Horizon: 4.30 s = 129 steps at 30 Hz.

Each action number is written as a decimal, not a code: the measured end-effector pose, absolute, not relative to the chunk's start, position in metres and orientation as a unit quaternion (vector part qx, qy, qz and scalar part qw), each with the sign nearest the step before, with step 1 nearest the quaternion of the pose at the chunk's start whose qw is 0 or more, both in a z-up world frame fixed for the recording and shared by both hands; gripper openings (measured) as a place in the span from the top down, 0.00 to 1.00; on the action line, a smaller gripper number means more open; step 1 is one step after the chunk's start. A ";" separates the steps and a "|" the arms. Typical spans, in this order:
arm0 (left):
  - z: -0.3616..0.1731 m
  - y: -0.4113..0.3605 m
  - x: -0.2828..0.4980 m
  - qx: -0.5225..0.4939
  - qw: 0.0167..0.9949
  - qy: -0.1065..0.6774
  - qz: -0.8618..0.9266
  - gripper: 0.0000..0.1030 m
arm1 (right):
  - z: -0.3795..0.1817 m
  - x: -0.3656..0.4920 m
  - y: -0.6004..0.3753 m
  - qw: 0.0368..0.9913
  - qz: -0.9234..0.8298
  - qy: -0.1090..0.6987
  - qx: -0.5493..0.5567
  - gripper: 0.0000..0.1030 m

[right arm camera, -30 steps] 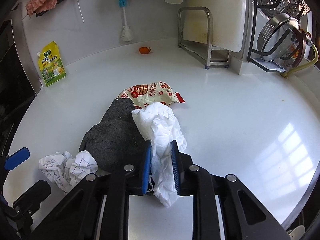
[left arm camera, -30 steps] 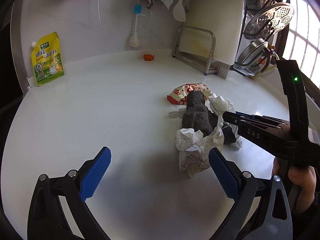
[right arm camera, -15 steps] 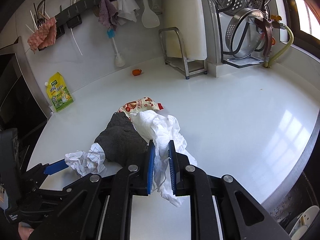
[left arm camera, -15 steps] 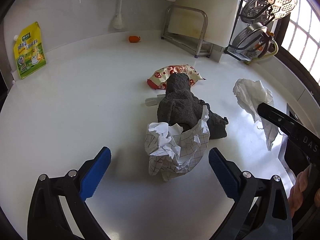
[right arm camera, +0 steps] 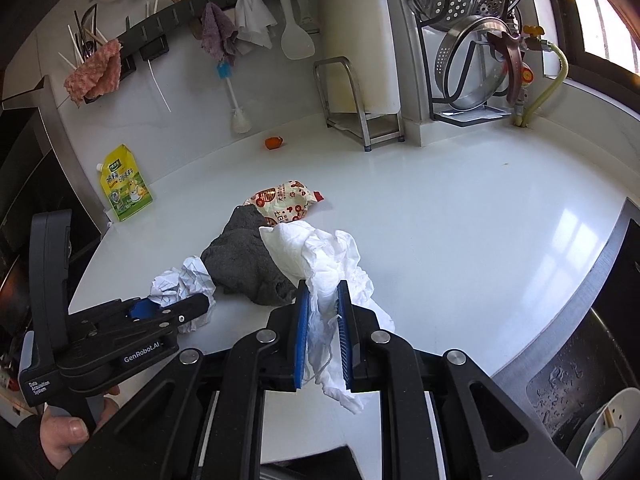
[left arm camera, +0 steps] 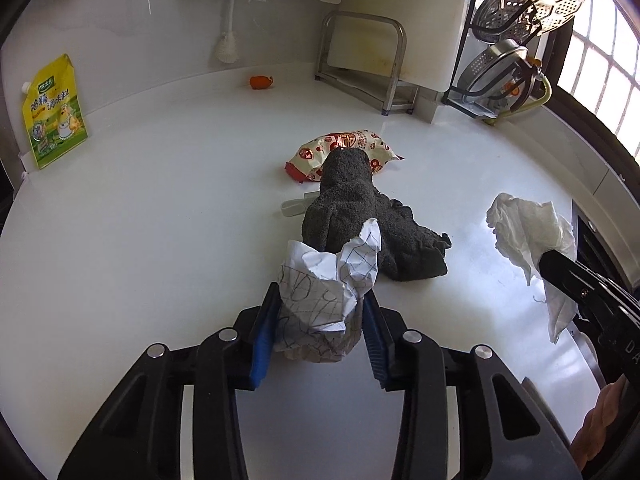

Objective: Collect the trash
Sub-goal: 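Carry the tissue and crumpled paper over the trash basket with both tools, then open both tools to drop the tissue and paper into the basket, then move both tools back to the grey towel on the counter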

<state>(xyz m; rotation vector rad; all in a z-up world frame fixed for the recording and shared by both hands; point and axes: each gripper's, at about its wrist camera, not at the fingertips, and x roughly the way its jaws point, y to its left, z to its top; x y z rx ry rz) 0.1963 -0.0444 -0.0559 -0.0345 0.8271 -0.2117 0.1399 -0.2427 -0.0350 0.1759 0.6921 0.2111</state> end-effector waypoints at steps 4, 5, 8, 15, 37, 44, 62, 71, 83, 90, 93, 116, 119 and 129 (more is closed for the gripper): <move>-0.049 -0.033 0.168 -0.013 0.916 0.388 -0.104 0.62 | -0.042 0.110 -0.240 0.929 0.097 0.343 0.101 0.87; -0.048 -0.029 0.160 -0.012 0.917 0.386 -0.102 0.62 | -0.044 0.102 -0.240 0.928 0.095 0.343 0.106 0.87; -0.047 -0.020 0.133 -0.010 0.919 0.381 -0.099 0.62 | -0.050 0.072 -0.239 0.926 0.090 0.345 0.121 0.87; -0.044 -0.006 0.075 -0.002 0.924 0.368 -0.101 0.62 | -0.059 0.006 -0.236 0.925 0.077 0.343 0.144 0.87; -0.074 -0.030 -0.031 0.042 0.910 0.379 -0.161 0.62 | -0.092 -0.106 -0.223 0.909 0.064 0.382 0.151 0.87; -0.083 -0.024 -0.039 0.046 0.906 0.390 -0.158 0.62 | -0.099 -0.114 -0.223 0.906 0.060 0.391 0.148 0.87; -0.094 -0.028 -0.039 0.046 0.897 0.405 -0.168 0.62 | -0.106 -0.121 -0.224 0.905 0.057 0.393 0.154 0.87; -0.101 -0.028 -0.039 0.043 0.896 0.411 -0.164 0.62 | -0.111 -0.122 -0.223 0.904 0.049 0.398 0.148 0.87; -0.105 -0.029 -0.038 0.043 0.892 0.419 -0.167 0.59 | -0.116 -0.120 -0.214 0.903 0.050 0.405 0.136 0.87; -0.105 -0.030 -0.038 0.043 0.890 0.421 -0.168 0.57 | -0.117 -0.120 -0.212 0.903 0.049 0.404 0.134 0.84; -0.105 -0.029 -0.038 0.043 0.890 0.422 -0.168 0.56 | -0.117 -0.121 -0.211 0.904 0.049 0.403 0.133 0.81; -0.100 -0.018 -0.044 0.028 0.898 0.412 -0.151 0.13 | -0.108 -0.133 -0.217 0.918 0.032 0.371 0.137 0.31; -0.096 -0.013 -0.044 0.023 0.902 0.407 -0.145 0.11 | -0.104 -0.134 -0.217 0.922 0.024 0.365 0.131 0.27; -0.083 0.004 -0.038 0.010 0.915 0.387 -0.117 0.08 | -0.097 -0.121 -0.205 0.921 0.003 0.373 0.111 0.19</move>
